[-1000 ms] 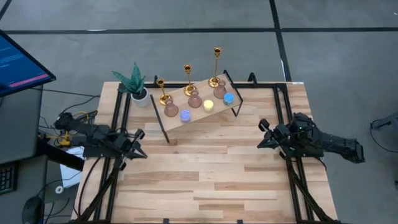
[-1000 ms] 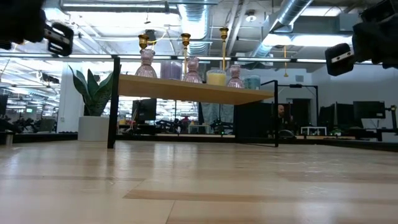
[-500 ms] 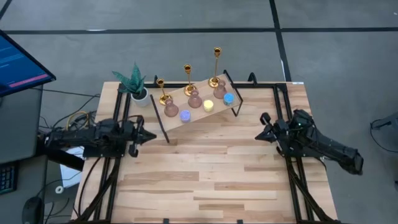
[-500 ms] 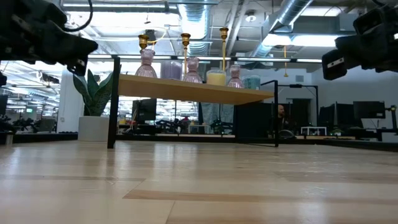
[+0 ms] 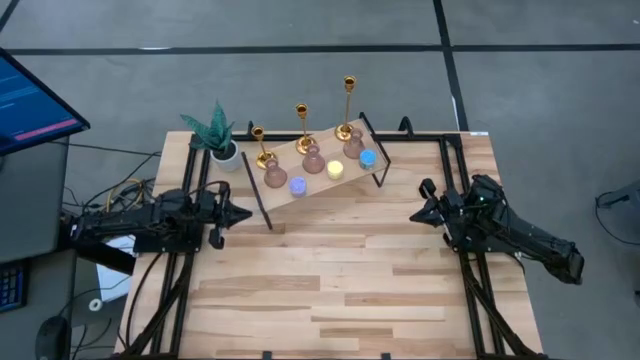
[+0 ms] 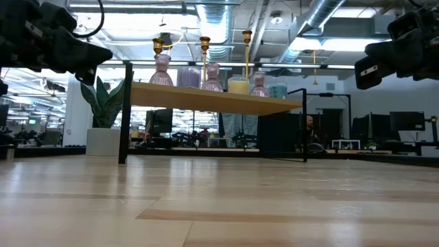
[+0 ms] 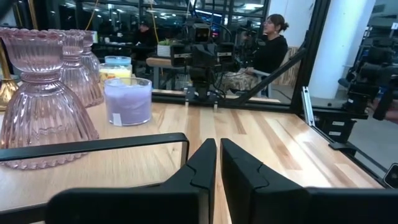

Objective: Pick & Place candle stick holders
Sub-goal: Return to Home Position

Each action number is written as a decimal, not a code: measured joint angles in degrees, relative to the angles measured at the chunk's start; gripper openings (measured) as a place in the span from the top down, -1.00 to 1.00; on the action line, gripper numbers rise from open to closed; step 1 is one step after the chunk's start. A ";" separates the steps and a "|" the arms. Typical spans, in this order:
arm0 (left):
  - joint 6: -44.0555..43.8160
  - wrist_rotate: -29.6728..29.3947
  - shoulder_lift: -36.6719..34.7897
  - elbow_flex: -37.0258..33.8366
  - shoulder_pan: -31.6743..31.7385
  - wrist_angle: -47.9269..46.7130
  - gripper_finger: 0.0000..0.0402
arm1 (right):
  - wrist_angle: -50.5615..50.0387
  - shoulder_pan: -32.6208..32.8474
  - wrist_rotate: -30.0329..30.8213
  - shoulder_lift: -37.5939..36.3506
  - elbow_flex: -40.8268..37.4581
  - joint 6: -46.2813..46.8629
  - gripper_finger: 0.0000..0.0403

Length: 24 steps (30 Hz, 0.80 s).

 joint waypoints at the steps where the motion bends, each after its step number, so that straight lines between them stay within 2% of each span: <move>1: 0.00 0.00 -0.01 0.00 0.00 0.08 0.89 | 0.00 0.00 0.02 0.00 0.00 0.00 1.00; 24: 0.01 -0.11 0.02 0.00 0.00 1.20 0.89 | 0.00 0.04 0.35 0.02 0.00 0.00 1.00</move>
